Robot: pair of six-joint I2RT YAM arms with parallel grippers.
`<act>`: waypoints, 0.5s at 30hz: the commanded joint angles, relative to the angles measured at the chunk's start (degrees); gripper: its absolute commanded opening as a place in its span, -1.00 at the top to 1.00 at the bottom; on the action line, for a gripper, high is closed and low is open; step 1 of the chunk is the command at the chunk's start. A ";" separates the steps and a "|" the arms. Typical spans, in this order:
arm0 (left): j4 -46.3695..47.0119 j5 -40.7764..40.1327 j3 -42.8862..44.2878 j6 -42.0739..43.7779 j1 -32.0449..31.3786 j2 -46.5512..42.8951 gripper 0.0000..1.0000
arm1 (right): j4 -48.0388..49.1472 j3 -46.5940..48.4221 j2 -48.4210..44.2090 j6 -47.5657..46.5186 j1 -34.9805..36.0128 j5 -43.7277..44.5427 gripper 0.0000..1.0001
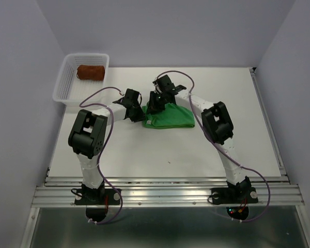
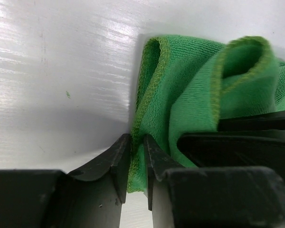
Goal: Roll the towels
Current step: Fold the towel
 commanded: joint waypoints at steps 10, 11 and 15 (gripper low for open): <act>-4.17 -4.01 -2.68 -1.01 1.39 -8.35 0.17 | 2.01 7.31 0.99 -1.05 0.78 -5.73 -0.16; -4.26 -6.10 -2.86 -1.19 1.39 -8.70 0.13 | 2.01 7.66 0.82 -1.48 0.78 -6.08 -0.23; -5.84 -6.91 -4.09 -1.45 1.74 -11.51 0.07 | 2.01 8.55 -0.32 -1.49 0.78 -7.14 -0.60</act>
